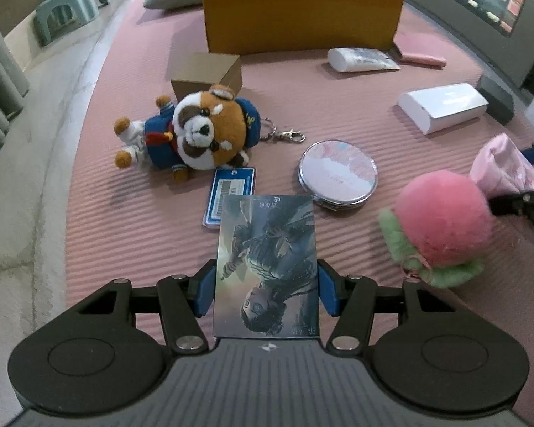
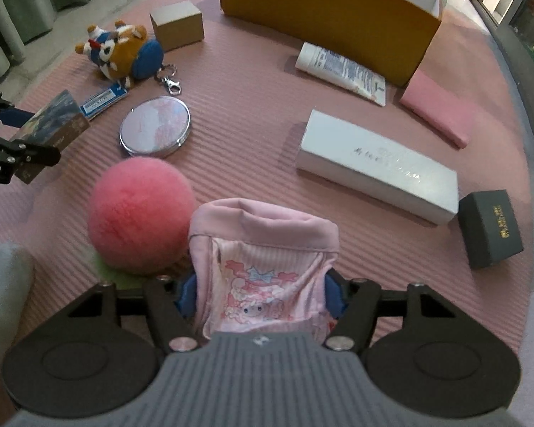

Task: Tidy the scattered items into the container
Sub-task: 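Lift and carry the pink pouch and picture card with both tools to the shoebox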

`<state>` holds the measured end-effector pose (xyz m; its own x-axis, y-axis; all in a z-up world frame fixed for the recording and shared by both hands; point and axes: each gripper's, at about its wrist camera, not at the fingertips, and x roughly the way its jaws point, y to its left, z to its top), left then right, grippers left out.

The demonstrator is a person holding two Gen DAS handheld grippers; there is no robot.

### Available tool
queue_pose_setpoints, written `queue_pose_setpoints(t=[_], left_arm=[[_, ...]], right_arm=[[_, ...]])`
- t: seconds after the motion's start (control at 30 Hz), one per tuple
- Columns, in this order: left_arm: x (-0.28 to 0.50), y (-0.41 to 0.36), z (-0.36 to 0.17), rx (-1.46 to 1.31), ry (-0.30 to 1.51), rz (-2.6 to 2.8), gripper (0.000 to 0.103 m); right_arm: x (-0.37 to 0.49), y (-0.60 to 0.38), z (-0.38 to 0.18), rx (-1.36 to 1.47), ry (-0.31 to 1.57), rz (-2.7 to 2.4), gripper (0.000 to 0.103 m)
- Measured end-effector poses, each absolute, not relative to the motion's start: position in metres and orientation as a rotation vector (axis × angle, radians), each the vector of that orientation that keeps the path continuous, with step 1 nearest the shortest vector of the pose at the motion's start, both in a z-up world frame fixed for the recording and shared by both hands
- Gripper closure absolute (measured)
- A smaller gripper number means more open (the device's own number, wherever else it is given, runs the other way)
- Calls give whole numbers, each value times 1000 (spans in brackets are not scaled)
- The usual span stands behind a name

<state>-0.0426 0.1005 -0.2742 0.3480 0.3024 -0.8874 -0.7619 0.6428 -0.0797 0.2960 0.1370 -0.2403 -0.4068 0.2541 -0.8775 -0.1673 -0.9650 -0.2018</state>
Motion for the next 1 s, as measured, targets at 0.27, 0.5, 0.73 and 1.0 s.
queue_pose_setpoints(t=[0.27, 0.5, 0.73, 1.0], left_arm=[[-57, 103, -250, -519, 985, 756, 37], [-63, 107, -232, -522, 961, 776, 37], [-58, 113, -216, -510, 940, 773, 37], [-51, 131, -188, -446, 904, 785, 37]], right_arm=[[302, 139, -207, -1490, -137, 2473, 35], [305, 137, -184, -1465, -161, 2508, 35], [305, 132, -163, -1433, -183, 2548, 35], [298, 129, -132, -1382, -267, 2603, 35]])
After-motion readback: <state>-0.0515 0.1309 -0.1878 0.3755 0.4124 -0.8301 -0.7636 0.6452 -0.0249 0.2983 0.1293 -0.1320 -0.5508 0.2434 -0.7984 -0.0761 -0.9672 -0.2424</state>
